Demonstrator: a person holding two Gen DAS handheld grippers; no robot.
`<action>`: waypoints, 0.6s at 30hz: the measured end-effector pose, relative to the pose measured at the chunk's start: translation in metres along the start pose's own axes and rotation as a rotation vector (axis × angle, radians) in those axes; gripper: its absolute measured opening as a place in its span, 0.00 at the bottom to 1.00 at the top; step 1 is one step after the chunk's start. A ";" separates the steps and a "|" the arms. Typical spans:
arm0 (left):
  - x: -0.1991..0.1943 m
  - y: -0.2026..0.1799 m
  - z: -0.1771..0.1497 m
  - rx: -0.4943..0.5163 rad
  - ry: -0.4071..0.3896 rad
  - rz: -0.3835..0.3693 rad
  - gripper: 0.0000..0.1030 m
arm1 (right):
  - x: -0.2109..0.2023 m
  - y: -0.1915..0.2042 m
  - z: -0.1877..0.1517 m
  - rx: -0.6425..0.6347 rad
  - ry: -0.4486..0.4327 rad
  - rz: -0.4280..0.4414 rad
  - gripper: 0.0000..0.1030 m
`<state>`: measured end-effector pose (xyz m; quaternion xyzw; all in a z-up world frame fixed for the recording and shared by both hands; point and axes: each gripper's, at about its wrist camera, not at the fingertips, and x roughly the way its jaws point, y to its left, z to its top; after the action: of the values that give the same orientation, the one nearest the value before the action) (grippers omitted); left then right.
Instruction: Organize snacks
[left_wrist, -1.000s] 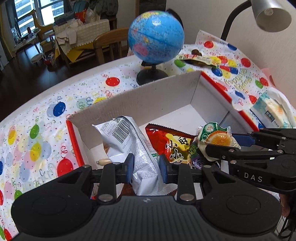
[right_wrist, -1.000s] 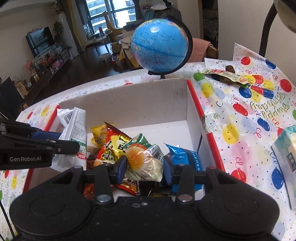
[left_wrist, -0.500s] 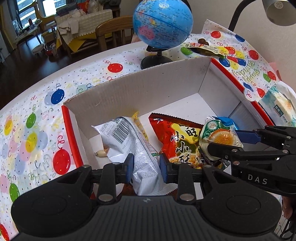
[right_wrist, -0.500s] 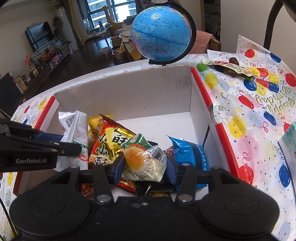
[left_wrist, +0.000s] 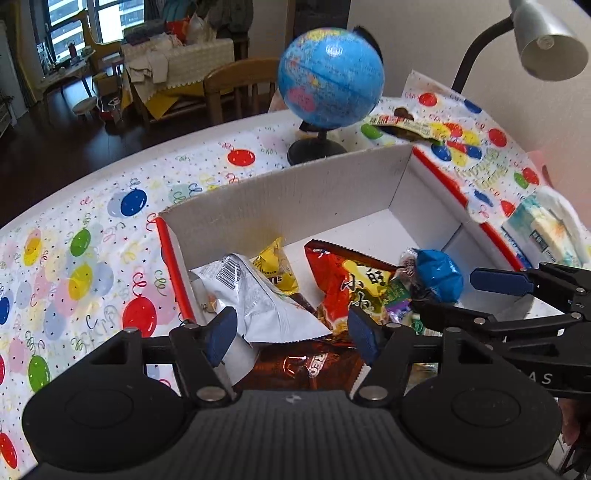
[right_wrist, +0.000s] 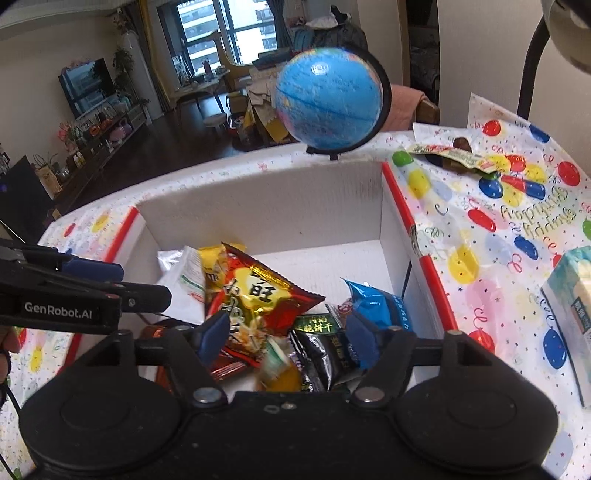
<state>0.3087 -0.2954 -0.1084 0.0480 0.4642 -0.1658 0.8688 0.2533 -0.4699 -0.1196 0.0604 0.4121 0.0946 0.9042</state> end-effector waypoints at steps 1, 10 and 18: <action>-0.005 0.000 -0.001 -0.001 -0.007 -0.001 0.64 | -0.005 0.001 0.000 -0.001 -0.008 0.005 0.73; -0.048 0.006 -0.013 -0.019 -0.076 -0.010 0.69 | -0.047 0.013 -0.004 0.024 -0.083 0.032 0.86; -0.088 0.018 -0.030 -0.037 -0.143 -0.031 0.76 | -0.083 0.028 -0.011 0.057 -0.152 0.054 0.88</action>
<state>0.2462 -0.2498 -0.0545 0.0126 0.4045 -0.1736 0.8978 0.1884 -0.4610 -0.0607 0.1043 0.3429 0.1026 0.9279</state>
